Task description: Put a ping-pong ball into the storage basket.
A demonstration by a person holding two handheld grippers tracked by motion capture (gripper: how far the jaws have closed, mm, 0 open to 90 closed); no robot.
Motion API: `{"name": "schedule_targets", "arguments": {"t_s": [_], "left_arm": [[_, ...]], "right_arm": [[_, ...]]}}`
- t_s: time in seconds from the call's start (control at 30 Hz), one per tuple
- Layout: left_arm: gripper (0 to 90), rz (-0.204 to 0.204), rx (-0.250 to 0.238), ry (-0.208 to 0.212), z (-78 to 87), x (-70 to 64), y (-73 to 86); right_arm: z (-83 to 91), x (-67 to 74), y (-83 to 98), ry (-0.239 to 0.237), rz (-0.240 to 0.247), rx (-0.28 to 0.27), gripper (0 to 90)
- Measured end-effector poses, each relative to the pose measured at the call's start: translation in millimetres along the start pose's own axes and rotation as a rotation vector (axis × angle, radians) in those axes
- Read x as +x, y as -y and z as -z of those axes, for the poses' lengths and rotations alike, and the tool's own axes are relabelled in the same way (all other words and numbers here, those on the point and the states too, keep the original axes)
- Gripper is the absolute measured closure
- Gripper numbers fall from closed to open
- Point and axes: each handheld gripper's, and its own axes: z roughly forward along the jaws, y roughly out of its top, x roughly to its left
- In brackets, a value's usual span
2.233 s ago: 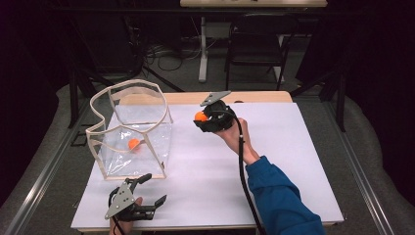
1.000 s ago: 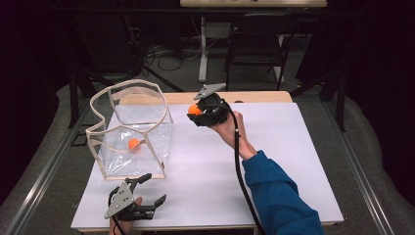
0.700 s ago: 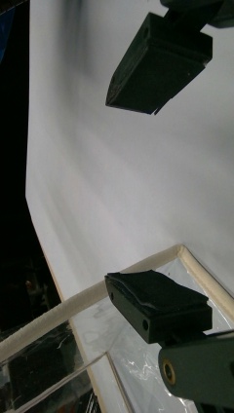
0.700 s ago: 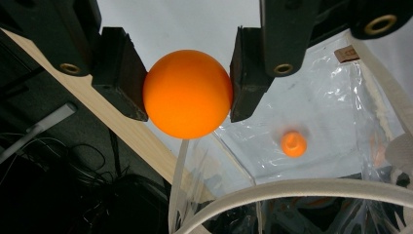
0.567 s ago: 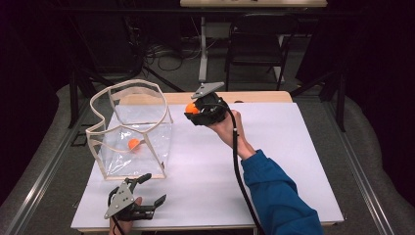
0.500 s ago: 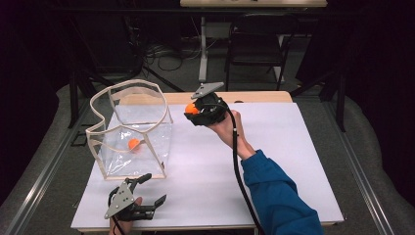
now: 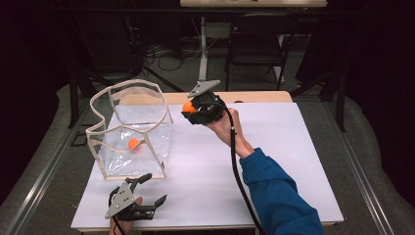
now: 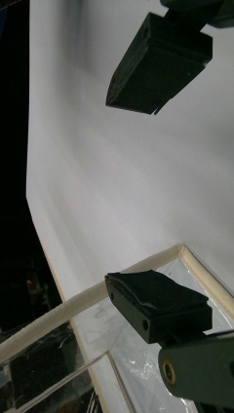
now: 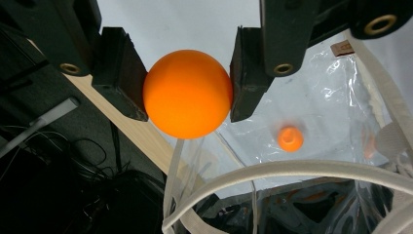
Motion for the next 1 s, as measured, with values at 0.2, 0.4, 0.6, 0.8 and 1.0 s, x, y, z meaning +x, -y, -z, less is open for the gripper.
{"name": "schedule_targets", "arguments": {"t_s": [0.2, 0.4, 0.6, 0.8, 1.0], "left_arm": [[15.9, 0.002, -0.005, 0.001, -0.1, -0.4, -0.3], [15.9, 0.004, -0.005, -0.002, 0.2, 0.2, 0.2], [15.9, 0.007, -0.010, -0.002, -0.2, -0.6, -0.3], [16.0, 0.004, -0.007, -0.002, 0.7, 0.2, 0.0], [16.0, 0.005, -0.012, 0.000, 0.1, -0.4, -0.3]], "right_arm": [[0.6, -1.8, -3.2, 0.002, -0.001, -0.008, 50.7], [2.7, -3.5, -6.1, -0.001, -0.003, -0.015, 50.7], [1.5, -4.6, -11.2, -0.001, -0.004, -0.018, 50.7], [1.0, -4.8, -16.1, -0.002, 0.001, -0.020, 50.7], [1.3, -3.6, -17.8, -0.002, 0.006, -0.017, 50.7]]}}
